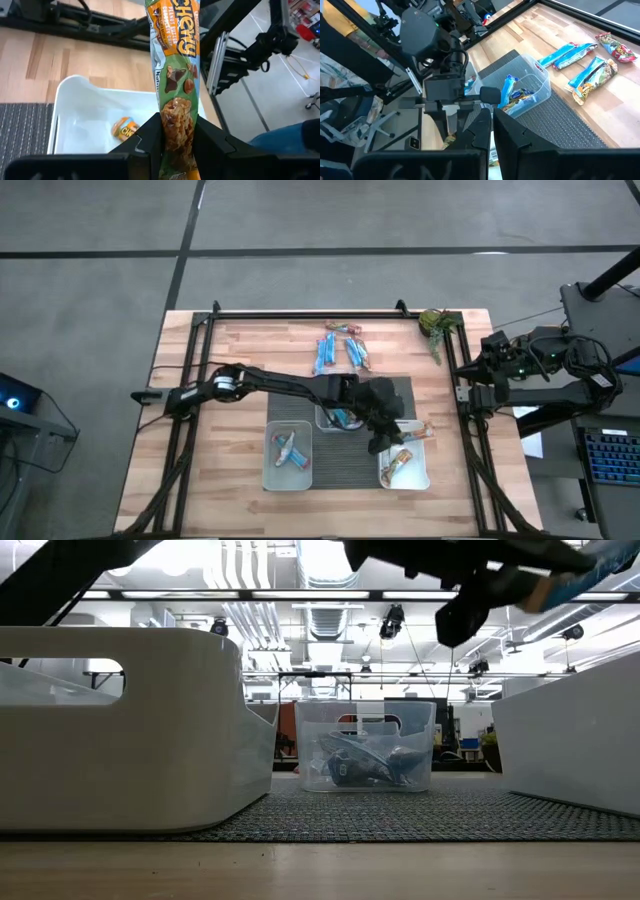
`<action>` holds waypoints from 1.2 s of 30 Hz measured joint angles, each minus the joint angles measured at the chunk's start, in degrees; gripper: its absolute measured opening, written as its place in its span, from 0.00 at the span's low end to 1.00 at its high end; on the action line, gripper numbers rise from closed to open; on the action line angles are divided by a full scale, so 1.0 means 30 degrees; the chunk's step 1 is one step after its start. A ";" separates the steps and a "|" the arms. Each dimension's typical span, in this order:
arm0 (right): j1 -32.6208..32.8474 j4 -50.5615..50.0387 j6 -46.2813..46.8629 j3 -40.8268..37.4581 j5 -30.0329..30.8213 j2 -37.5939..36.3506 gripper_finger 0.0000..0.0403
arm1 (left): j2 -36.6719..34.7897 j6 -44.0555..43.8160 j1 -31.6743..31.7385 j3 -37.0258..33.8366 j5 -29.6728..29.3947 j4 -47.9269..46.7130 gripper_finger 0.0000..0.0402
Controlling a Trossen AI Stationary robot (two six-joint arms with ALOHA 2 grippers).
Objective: Pick and place Granola Bars by type
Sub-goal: Put the orange granola bar into the white bin
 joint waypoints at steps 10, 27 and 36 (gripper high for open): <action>0.0000 0.0020 0.0022 -0.0384 0.0007 0.0000 0.03 | -0.0024 0.0959 -0.0004 -0.1151 0.0039 0.0254 0.19; 0.0000 0.0007 0.0066 -0.0539 0.0007 0.0000 0.03 | -0.0022 0.2965 -0.0004 -0.1257 0.0070 0.0861 0.19; 0.0000 0.0007 0.0066 -0.0539 0.0007 0.0000 0.03 | -0.0022 0.2756 0.0002 -0.1611 0.0070 0.1068 0.19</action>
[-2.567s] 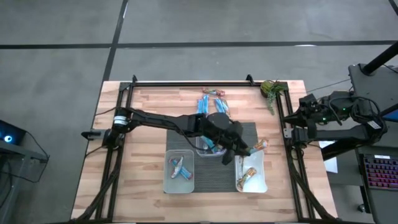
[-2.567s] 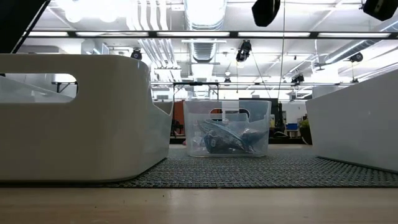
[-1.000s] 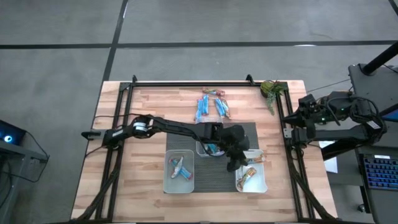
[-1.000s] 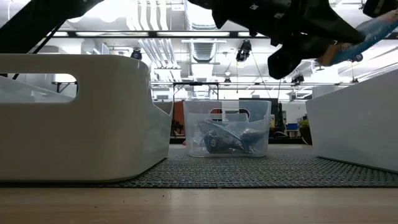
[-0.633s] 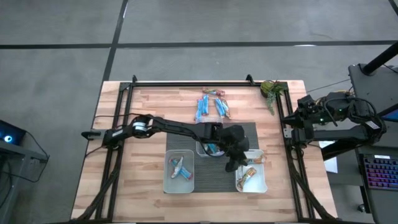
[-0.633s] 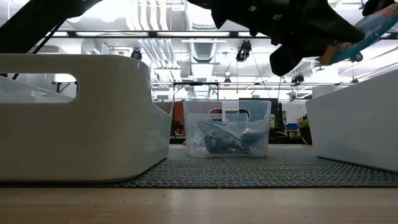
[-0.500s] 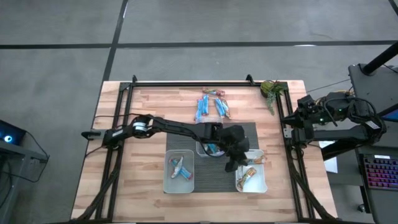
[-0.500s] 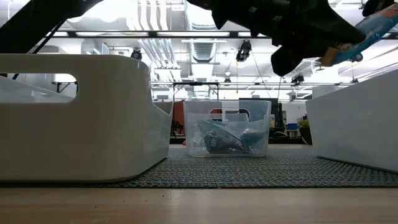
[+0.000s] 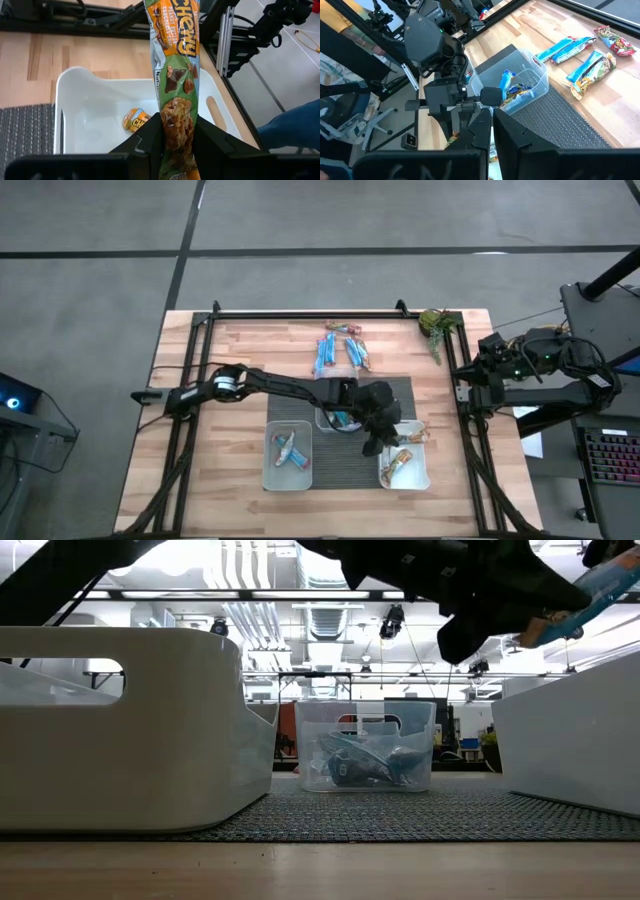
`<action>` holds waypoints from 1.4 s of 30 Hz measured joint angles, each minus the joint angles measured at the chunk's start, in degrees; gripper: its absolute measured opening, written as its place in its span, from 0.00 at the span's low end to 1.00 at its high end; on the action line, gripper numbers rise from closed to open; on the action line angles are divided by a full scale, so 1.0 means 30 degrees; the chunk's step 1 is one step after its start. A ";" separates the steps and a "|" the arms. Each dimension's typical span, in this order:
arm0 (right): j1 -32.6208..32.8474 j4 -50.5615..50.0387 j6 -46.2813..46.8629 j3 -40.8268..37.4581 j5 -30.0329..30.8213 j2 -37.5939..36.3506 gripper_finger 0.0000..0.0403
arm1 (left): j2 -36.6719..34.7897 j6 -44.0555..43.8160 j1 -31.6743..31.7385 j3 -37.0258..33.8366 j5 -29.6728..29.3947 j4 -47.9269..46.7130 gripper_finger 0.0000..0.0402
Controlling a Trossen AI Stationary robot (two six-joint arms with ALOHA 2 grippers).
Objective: Pick and place Granola Bars by type
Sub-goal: Put the orange granola bar into the white bin
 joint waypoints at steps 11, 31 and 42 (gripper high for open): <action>0.0000 0.0004 0.0000 0.0000 0.0000 0.0000 0.03 | -0.0003 -0.1419 -0.0002 -0.0316 -0.0595 0.0190 0.20; 0.0015 0.0000 -0.0029 0.0000 0.0000 0.0000 0.03 | -0.0015 -0.1072 0.0200 0.0275 -0.0823 -0.1125 0.30; 0.0007 0.0000 -0.0082 0.0000 0.0006 0.0000 0.03 | -0.0539 -0.0784 0.0397 0.0412 -0.0481 -0.1078 0.04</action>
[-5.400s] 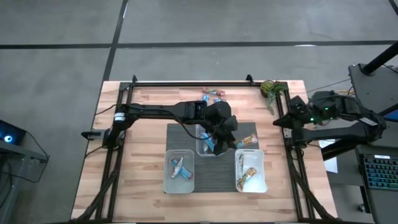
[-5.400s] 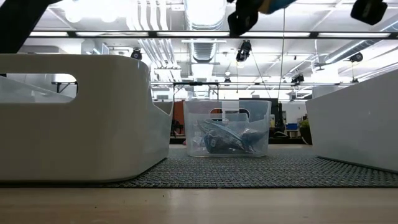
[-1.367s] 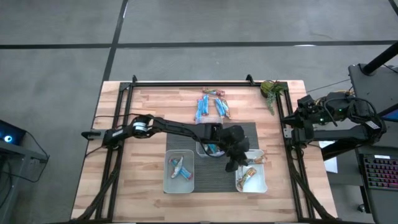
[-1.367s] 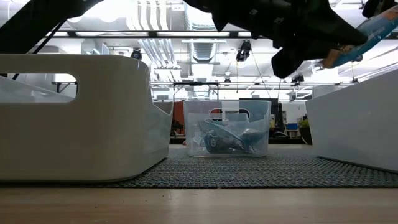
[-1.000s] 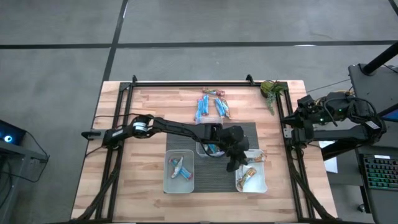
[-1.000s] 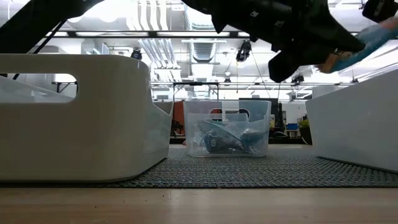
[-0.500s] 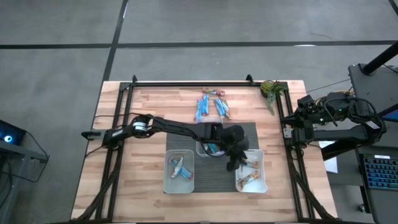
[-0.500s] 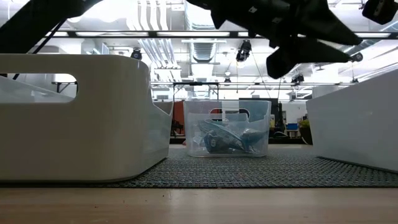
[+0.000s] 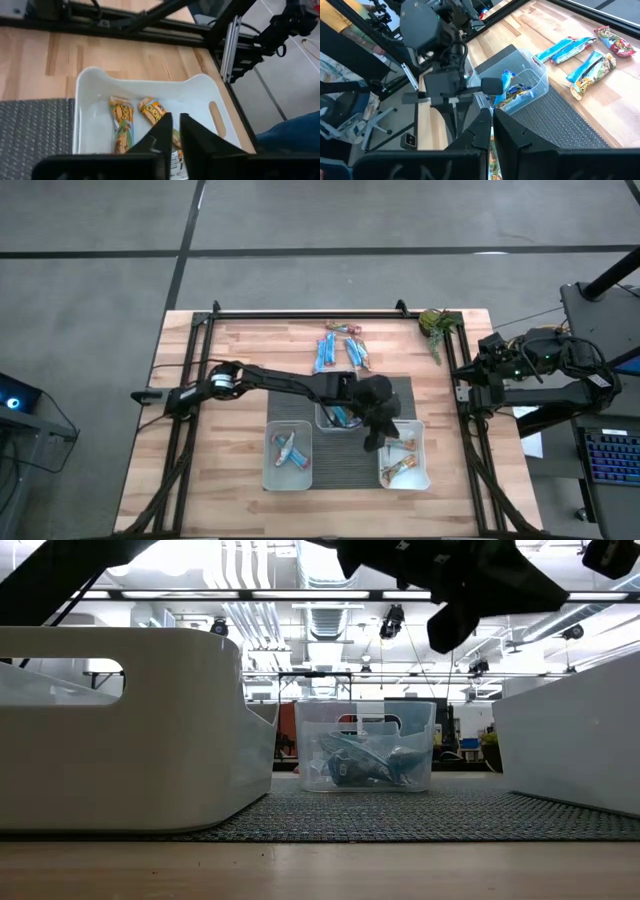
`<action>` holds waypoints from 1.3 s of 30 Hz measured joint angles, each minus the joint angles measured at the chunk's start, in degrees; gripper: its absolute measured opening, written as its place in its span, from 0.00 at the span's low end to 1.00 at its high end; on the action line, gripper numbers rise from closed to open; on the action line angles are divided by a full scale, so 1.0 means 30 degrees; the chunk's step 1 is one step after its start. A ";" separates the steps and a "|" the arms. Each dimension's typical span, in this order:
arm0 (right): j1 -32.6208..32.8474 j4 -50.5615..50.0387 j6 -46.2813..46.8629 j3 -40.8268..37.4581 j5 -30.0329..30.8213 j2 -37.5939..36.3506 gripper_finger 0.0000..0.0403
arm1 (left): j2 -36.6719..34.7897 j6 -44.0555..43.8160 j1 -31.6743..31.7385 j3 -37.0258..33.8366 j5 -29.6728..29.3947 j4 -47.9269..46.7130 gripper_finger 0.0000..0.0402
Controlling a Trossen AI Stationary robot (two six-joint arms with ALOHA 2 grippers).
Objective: Pick and place Granola Bars by type
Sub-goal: Put the orange granola bar into the white bin
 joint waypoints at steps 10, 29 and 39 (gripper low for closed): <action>-0.0010 0.0005 -0.0129 0.0000 0.0002 0.0000 0.03 | -0.1184 0.0267 0.0694 -0.0022 0.0204 0.0042 0.00; -0.0007 0.0109 -0.0100 0.0000 0.0524 0.0000 0.03 | -0.7323 0.2264 0.1301 -0.3245 -0.1380 -0.0939 0.00; -0.0007 0.0204 0.0075 0.0000 0.1369 0.0417 0.03 | -1.4163 0.0519 0.1564 -1.2728 -0.4214 0.4035 0.00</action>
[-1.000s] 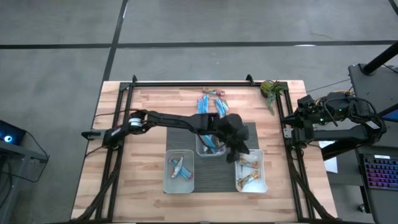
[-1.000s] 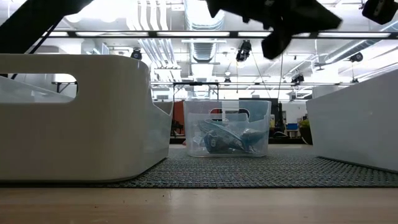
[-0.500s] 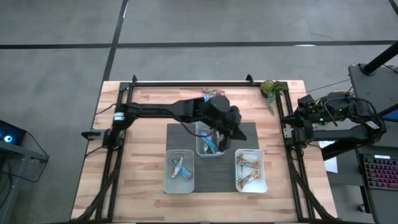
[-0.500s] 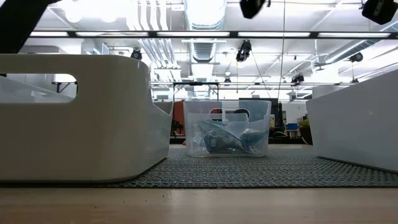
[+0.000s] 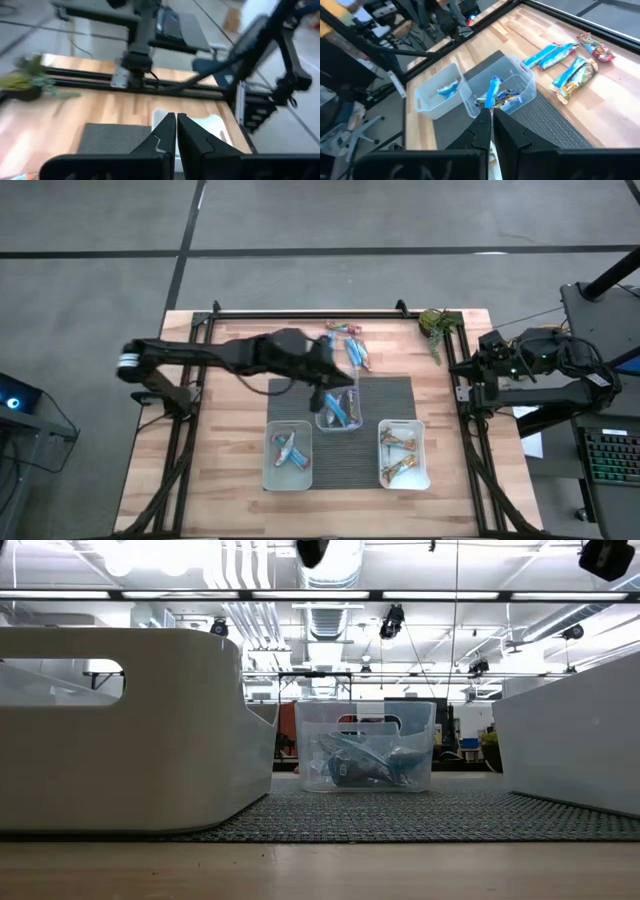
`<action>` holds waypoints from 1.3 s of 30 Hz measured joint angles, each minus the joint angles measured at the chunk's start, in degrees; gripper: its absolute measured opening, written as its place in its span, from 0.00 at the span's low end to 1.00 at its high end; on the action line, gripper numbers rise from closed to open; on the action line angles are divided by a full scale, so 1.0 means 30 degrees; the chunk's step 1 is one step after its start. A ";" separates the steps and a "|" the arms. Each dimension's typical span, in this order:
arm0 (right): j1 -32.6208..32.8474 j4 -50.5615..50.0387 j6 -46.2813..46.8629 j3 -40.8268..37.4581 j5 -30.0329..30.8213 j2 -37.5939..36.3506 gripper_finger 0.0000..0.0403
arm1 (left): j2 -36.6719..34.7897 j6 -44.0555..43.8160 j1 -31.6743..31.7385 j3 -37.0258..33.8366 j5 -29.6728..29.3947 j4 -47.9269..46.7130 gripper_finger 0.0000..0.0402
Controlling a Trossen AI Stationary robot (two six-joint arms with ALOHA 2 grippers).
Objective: Pick and place Granola Bars by type
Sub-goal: Put the orange granola bar into the white bin
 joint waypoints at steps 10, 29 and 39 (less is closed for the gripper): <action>0.0007 0.1190 -0.0099 0.0000 0.0658 0.3193 0.03 | -0.6015 -0.1402 0.0005 -0.5770 -0.4162 0.0759 0.00; -0.0296 0.7086 0.1530 0.0000 0.1094 0.8982 0.03 | -0.9760 -0.1211 0.0811 -0.8189 -0.5369 -0.2550 0.00; -0.1717 0.7691 0.2340 0.0284 0.0498 0.9484 0.03 | -1.0222 0.0255 0.4800 -0.5479 -0.3614 -0.7378 0.00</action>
